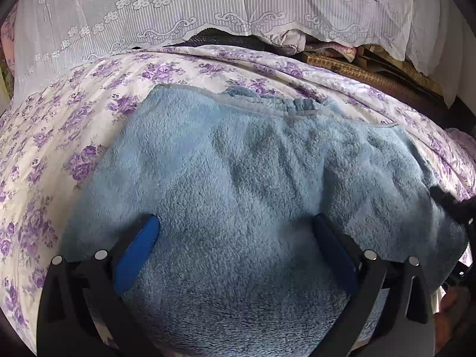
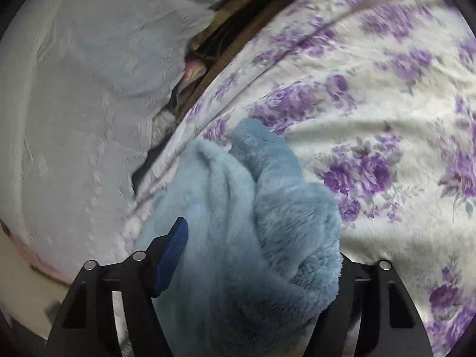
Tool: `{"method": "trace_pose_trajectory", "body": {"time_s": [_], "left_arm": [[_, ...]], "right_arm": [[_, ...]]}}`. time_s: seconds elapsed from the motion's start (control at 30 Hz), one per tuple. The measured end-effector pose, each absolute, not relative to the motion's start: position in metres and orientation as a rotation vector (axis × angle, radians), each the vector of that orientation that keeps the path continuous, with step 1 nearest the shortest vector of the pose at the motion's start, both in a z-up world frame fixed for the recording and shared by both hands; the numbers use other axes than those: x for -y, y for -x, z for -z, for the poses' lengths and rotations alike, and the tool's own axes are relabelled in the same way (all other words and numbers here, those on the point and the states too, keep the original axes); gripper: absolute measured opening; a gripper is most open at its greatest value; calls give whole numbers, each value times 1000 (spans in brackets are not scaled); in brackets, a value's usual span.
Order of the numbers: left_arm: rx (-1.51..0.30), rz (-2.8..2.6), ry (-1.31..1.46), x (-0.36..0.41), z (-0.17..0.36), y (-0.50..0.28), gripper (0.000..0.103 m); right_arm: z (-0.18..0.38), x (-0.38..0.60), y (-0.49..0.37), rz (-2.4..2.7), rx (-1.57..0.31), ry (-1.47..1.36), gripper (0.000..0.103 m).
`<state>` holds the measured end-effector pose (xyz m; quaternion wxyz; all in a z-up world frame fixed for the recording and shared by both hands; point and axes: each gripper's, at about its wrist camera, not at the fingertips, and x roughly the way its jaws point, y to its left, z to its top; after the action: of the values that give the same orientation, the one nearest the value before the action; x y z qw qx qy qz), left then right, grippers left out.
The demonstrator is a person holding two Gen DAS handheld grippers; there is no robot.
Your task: Fold small clothes
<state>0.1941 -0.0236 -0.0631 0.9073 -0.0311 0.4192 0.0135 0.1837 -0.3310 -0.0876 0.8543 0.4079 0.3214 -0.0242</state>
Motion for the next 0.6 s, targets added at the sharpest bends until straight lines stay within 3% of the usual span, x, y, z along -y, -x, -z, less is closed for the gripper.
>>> {"method": "trace_pose_trajectory", "body": {"time_s": [0.2,0.6], "left_arm": [[-862,-21,64,23,63,-194,99],[-854,-20,65,23,62,-191,99]], "right_arm": [[89,341,-182,54,-674,-869,53],[92,347,-181,56,-669,-896,48]]}}
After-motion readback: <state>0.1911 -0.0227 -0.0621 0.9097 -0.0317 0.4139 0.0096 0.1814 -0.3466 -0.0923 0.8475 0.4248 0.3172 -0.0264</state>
